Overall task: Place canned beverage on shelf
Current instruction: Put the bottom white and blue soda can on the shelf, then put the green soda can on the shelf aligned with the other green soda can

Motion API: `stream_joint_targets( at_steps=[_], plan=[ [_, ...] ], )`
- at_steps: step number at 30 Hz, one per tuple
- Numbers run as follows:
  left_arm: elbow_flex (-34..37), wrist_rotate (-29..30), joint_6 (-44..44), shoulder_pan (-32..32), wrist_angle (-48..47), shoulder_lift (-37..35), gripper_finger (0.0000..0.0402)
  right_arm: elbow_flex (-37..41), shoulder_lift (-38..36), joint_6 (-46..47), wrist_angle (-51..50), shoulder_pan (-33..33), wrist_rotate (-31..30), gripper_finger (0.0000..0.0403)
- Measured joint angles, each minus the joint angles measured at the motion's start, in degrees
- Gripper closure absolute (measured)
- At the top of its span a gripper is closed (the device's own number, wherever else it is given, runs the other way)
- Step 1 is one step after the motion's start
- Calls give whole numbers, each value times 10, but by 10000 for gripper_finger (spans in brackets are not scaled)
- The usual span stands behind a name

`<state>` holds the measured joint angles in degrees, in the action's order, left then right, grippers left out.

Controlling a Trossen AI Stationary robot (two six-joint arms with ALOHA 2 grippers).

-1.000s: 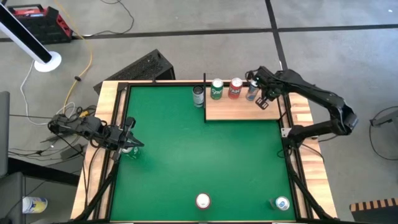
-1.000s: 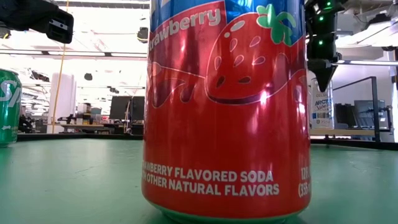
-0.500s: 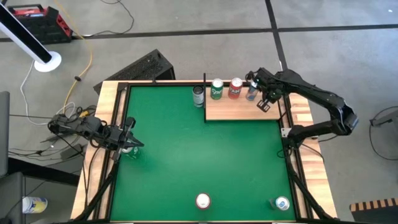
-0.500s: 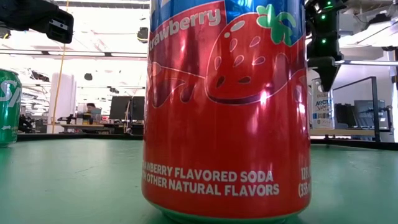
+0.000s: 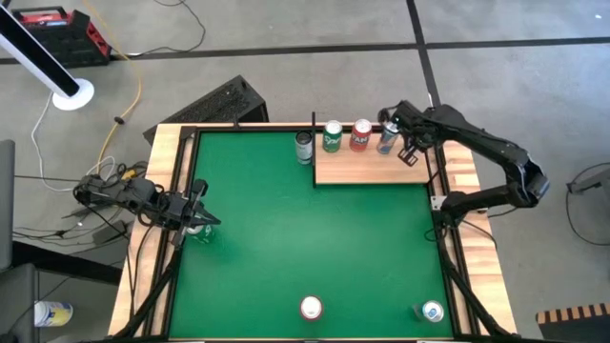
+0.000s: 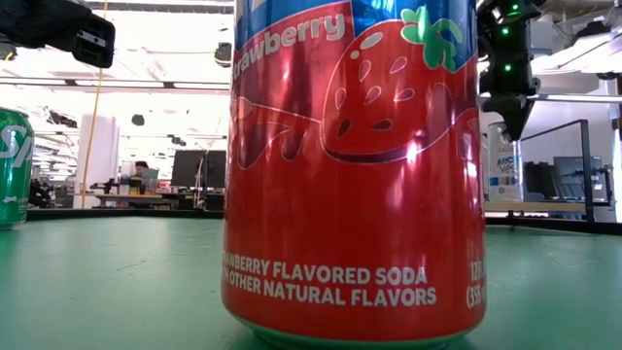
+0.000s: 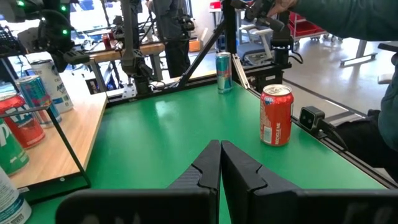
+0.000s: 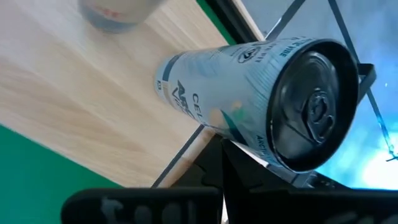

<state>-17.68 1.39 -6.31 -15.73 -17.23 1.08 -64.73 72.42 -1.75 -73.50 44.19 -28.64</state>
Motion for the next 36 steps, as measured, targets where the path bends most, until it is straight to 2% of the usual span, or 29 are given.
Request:
stream_joint_targets(
  at_steps=[11,19,28,33,36],
  plan=[
    [0,0,0,0,0,0,402,0,0,-17,26,25,-2,383],
    [0,0,0,0,0,0,402,0,0,-13,13,12,3,383],
    [0,6,1,0,0,0,402,-16,-1,64,-23,-111,24,383],
    [0,15,16,0,0,0,402,-19,-1,140,-28,-227,74,382],
    [0,24,45,0,3,0,402,-19,-1,188,-23,-313,80,382]
  ],
)
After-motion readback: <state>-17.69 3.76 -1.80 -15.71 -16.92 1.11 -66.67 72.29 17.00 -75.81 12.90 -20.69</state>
